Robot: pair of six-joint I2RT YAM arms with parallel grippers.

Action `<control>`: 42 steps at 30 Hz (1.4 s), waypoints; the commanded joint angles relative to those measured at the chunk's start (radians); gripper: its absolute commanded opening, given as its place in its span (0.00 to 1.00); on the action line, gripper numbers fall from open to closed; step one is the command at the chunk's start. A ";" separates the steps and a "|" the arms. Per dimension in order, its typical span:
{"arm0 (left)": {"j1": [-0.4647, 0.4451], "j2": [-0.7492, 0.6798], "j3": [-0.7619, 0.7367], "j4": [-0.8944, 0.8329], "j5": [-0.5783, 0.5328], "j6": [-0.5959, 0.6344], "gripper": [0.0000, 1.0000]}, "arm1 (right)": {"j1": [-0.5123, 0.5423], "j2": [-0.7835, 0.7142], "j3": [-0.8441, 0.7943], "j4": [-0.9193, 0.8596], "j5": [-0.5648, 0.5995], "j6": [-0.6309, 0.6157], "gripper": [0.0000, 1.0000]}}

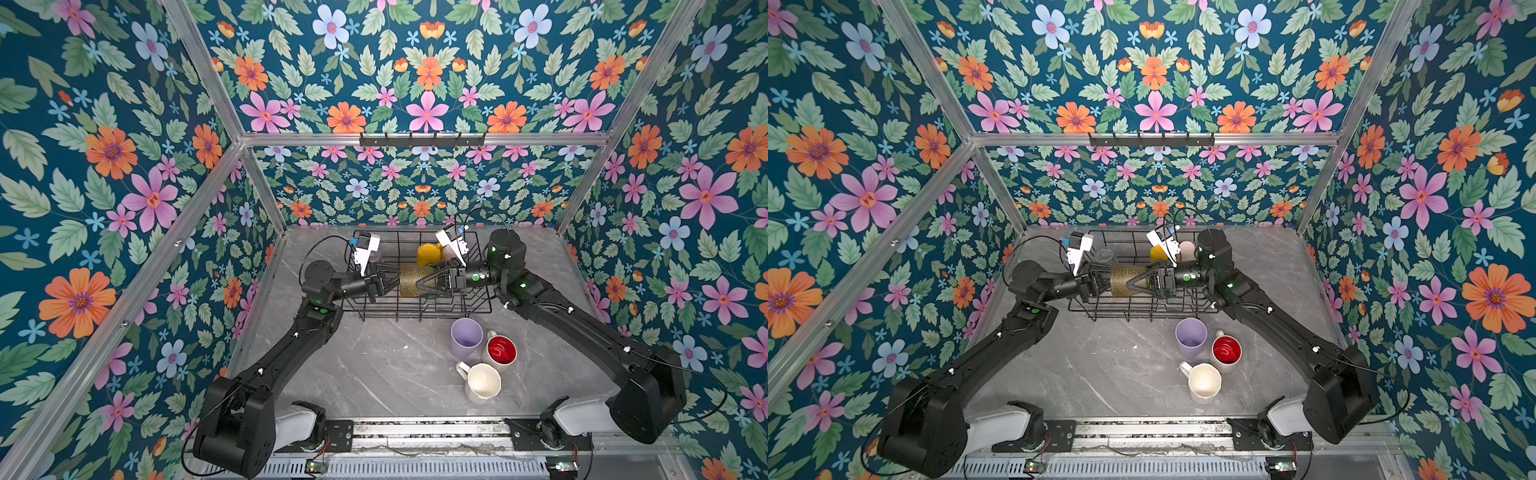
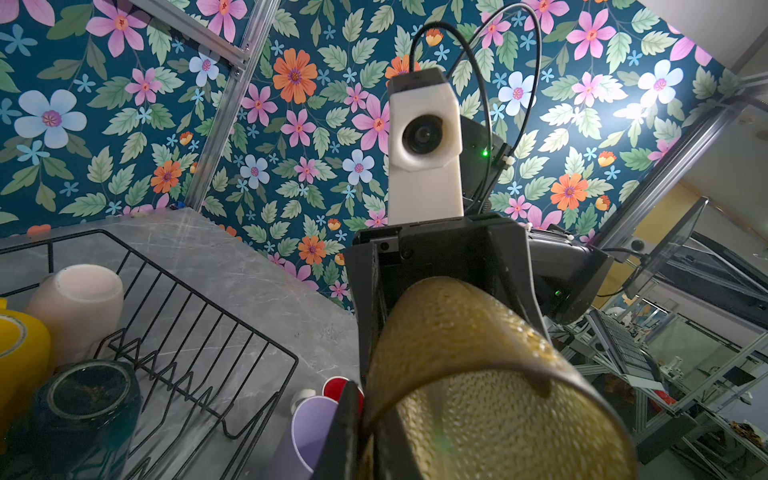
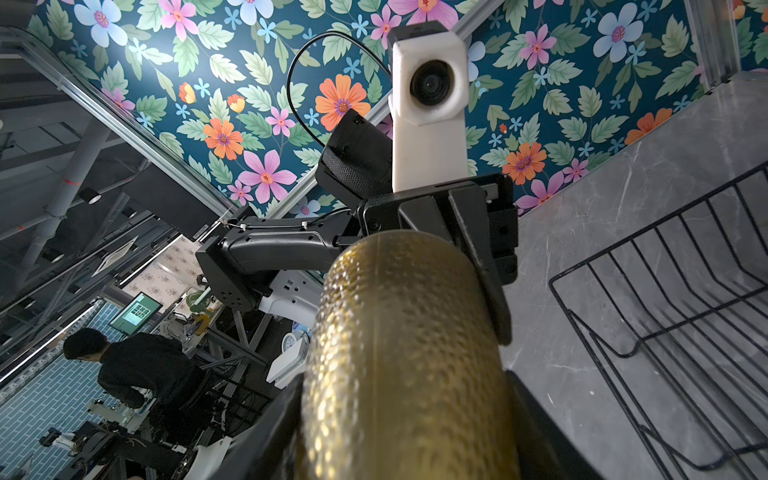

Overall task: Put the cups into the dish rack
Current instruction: 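Close the right gripper on the gold tumbler beside the left gripper, then open the left gripper and withdraw it while the right holds the tumbler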

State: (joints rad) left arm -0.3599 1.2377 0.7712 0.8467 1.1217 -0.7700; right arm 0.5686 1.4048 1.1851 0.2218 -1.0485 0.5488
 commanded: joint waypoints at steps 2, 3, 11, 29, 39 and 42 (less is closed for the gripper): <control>0.002 -0.009 0.009 0.005 0.010 0.026 0.17 | 0.000 -0.010 0.010 -0.035 0.066 -0.011 0.01; 0.002 -0.010 0.008 0.005 0.008 0.026 0.20 | 0.000 -0.012 0.010 -0.041 0.067 -0.014 0.01; 0.005 -0.015 0.008 -0.012 0.000 0.038 0.37 | 0.000 -0.040 0.016 -0.101 0.097 -0.050 0.01; 0.013 -0.127 0.064 -0.547 -0.470 0.402 0.97 | -0.078 -0.239 0.070 -0.588 0.335 -0.200 0.00; 0.018 -0.213 0.107 -0.810 -1.083 0.504 0.99 | -0.141 -0.179 0.200 -0.990 0.704 -0.318 0.00; 0.019 -0.268 0.043 -0.768 -1.140 0.492 0.99 | -0.144 -0.126 0.257 -1.071 0.791 -0.350 0.00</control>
State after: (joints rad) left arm -0.3408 0.9974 0.8440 0.0753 0.1226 -0.3023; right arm 0.4259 1.2510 1.4071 -0.7303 -0.3946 0.2558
